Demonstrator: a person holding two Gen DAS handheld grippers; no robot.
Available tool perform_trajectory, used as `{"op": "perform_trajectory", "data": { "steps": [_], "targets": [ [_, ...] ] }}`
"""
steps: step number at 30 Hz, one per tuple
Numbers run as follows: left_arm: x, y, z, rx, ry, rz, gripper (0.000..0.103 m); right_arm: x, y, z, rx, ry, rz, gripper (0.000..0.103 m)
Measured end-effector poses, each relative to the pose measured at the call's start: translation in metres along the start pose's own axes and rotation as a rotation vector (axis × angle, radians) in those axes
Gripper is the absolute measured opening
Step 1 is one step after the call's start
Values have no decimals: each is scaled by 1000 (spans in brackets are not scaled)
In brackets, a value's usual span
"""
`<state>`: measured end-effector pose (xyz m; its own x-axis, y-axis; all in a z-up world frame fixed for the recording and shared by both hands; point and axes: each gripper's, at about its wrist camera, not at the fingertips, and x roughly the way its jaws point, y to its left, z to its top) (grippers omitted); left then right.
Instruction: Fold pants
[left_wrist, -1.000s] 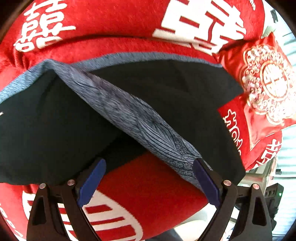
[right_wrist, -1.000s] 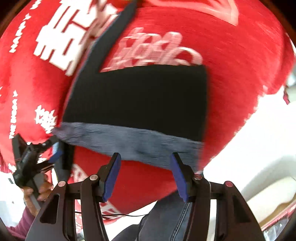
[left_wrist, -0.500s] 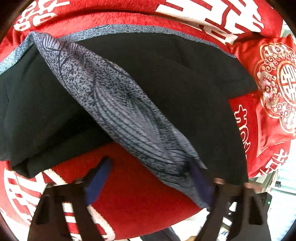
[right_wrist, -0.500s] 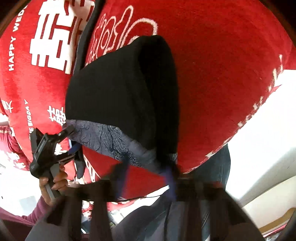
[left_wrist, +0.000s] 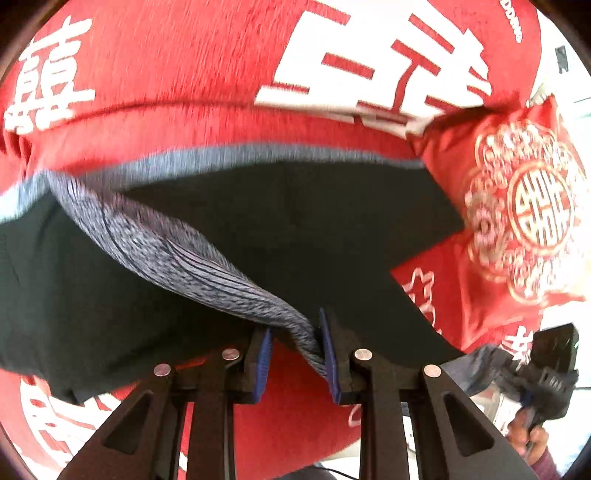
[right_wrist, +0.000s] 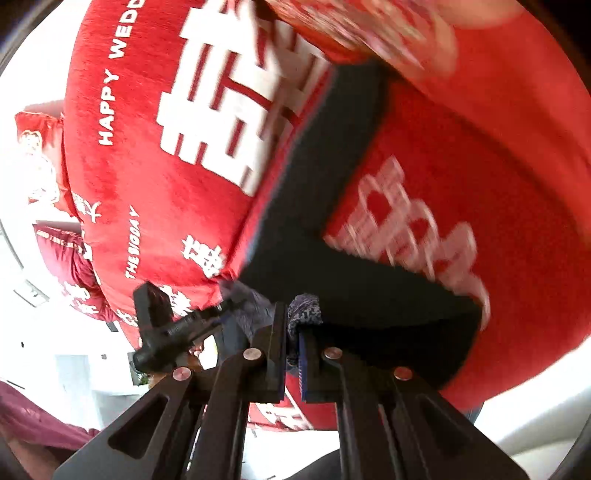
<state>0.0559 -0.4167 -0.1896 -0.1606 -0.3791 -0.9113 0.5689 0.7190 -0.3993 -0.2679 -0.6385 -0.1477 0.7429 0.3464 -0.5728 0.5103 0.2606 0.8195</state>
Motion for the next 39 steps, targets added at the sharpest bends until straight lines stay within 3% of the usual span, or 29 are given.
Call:
{"op": "perform_trajectory", "data": {
  "steps": [4, 6, 7, 12, 14, 16, 17, 22, 26, 27, 28, 30, 33, 38, 39],
  "targets": [
    [-3, -16, 34, 82, -47, 61, 28, 11, 26, 65, -93, 11, -69, 5],
    [1, -26, 52, 130, -72, 134, 46, 23, 34, 96, -124, 14, -117, 5],
    [0, -27, 60, 151, -93, 175, 60, 31, 39, 113, -148, 17, -155, 5],
    [-17, -18, 72, 184, -152, 251, 62, 79, 65, 175, -314, 35, -352, 9],
    [-16, -8, 72, 154, -148, 281, 62, 95, 77, 189, -392, 29, -448, 27],
    [-8, 8, 69, 101, -115, 317, 62, 106, 92, 194, -468, 1, -519, 77],
    [-2, 14, 66, 83, -104, 334, 62, 106, 99, 194, -492, -20, -527, 80],
    [30, 49, 46, -16, -32, 413, 62, 90, 111, 165, -555, -53, -501, 80],
    [48, 65, 29, -58, -5, 433, 66, 86, 71, 134, -451, -8, -517, 80],
    [47, 65, 28, -56, -19, 444, 70, 88, 57, 133, -399, 13, -520, 77],
    [47, 64, 28, -51, -21, 462, 75, 90, 42, 135, -335, 26, -512, 68],
    [48, 66, 27, -59, -26, 458, 75, 92, 20, 144, -233, 10, -463, 59],
    [48, 70, 27, -74, -26, 445, 75, 102, 5, 156, -148, -19, -398, 55],
    [49, 72, 25, -83, -43, 445, 77, 133, -13, 165, -40, 8, -291, 51],
    [49, 72, 24, -84, -43, 444, 77, 136, -11, 169, -48, 16, -278, 29]
  ]
}}
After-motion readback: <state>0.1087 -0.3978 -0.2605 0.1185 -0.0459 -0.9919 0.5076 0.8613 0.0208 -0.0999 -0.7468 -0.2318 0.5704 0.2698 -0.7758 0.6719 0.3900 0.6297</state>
